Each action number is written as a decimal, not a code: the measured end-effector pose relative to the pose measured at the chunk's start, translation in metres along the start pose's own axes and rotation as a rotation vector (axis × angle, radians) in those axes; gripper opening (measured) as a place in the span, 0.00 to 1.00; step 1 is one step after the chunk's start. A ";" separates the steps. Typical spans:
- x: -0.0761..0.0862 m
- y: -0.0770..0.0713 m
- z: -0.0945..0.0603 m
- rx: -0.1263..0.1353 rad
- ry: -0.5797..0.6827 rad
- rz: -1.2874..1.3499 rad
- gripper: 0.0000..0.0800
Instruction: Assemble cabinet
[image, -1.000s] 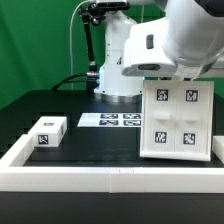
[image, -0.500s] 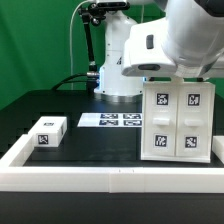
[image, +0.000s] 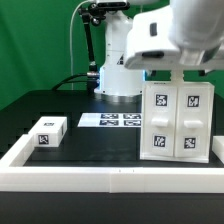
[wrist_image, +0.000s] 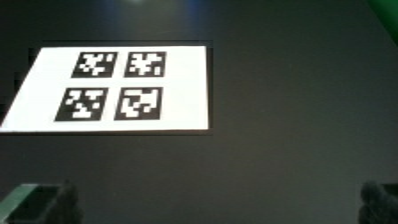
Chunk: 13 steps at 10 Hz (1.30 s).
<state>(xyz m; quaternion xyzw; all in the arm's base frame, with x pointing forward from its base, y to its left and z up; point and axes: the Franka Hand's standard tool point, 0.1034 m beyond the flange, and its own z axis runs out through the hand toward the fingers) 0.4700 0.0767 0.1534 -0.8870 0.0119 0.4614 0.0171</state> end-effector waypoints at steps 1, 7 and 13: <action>-0.010 -0.002 0.003 -0.002 0.039 -0.002 1.00; -0.041 -0.005 0.065 -0.045 0.253 -0.004 1.00; -0.025 0.003 0.071 -0.119 0.318 -0.028 1.00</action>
Offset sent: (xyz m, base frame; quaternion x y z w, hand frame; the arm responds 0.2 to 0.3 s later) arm -0.0454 -0.0039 0.0424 -0.0160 0.0897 0.0402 0.9950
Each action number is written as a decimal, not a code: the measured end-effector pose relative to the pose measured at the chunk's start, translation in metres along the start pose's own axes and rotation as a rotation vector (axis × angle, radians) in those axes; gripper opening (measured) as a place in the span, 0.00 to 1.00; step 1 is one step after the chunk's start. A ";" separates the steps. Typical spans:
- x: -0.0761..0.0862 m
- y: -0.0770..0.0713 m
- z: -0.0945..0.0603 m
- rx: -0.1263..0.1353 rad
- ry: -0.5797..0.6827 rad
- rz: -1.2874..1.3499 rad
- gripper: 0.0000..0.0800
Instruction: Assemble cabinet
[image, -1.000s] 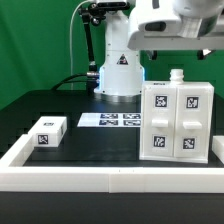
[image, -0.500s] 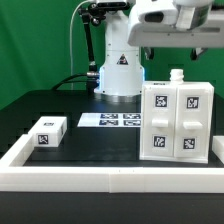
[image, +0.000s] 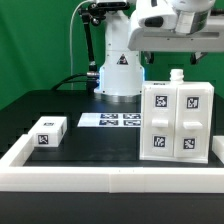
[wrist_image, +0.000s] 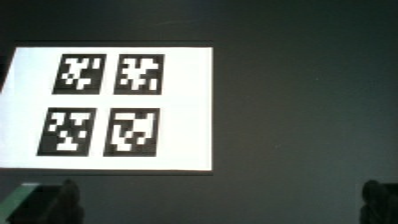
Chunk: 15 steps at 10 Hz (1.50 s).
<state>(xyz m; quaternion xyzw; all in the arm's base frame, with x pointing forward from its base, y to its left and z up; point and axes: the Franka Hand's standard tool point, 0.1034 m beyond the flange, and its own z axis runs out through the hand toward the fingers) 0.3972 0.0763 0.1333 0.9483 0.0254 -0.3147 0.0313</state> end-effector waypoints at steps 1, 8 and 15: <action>0.007 0.004 0.015 -0.023 0.087 -0.034 1.00; 0.023 0.002 0.026 -0.014 0.221 -0.078 1.00; 0.046 0.019 0.030 -0.010 0.379 -0.147 1.00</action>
Offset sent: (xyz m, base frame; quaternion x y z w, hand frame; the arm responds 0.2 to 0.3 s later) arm 0.0107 -0.0044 -0.0257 -0.0151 0.0913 -0.0560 0.9941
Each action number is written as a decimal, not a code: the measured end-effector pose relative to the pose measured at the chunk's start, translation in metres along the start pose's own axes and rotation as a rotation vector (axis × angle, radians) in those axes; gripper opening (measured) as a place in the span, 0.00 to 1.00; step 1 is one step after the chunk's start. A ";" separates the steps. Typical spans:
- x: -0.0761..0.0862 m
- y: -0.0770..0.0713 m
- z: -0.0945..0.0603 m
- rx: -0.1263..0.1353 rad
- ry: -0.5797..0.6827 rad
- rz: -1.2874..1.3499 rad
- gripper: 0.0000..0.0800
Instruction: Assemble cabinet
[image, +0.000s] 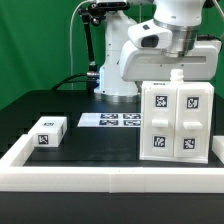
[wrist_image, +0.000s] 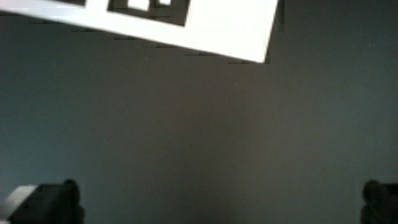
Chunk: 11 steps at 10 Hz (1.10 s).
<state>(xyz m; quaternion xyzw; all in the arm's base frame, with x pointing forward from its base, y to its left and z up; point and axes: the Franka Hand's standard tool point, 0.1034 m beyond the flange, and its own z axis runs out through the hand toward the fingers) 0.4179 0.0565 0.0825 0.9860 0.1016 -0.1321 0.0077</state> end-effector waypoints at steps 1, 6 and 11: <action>0.000 -0.001 0.001 0.000 -0.001 -0.002 1.00; 0.005 0.032 0.011 0.003 -0.001 -0.036 1.00; -0.014 0.120 0.020 0.013 0.006 -0.053 1.00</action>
Offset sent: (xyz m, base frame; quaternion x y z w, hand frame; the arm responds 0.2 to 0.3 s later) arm 0.0300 0.0000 0.0000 0.0000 0.0000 0.0000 1.0000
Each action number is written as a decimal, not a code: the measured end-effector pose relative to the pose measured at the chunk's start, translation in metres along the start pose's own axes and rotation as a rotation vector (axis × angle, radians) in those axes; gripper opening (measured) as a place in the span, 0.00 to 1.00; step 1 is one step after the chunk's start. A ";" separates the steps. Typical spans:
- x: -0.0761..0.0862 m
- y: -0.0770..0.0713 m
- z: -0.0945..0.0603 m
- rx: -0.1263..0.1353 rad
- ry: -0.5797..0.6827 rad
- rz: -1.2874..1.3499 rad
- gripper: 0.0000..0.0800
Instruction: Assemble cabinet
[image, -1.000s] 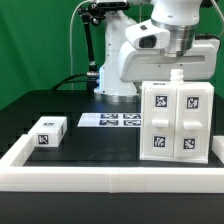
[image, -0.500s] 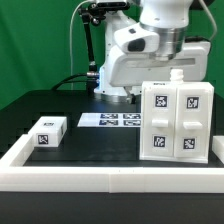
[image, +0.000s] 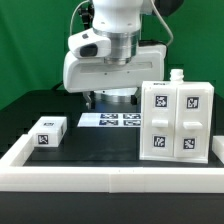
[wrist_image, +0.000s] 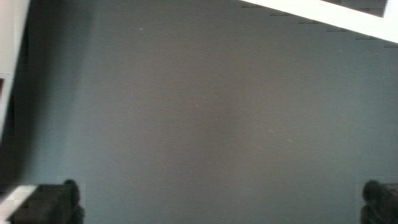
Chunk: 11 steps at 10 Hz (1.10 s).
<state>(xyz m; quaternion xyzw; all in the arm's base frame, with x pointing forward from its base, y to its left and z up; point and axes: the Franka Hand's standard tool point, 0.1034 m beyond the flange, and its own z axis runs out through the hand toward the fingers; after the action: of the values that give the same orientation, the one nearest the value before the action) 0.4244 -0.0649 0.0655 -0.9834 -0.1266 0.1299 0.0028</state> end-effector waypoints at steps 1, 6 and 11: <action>-0.005 0.011 0.001 0.001 -0.001 0.000 1.00; -0.023 0.091 0.013 -0.032 0.059 0.057 1.00; -0.028 0.114 0.021 -0.032 0.047 0.071 1.00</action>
Offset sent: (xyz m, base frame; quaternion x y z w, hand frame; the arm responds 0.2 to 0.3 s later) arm 0.0010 -0.0754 -0.0091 -0.0430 0.0643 0.0165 0.9969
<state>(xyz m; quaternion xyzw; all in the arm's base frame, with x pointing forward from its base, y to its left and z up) 0.4214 -0.1829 0.0483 -0.9900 -0.0936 0.1046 -0.0145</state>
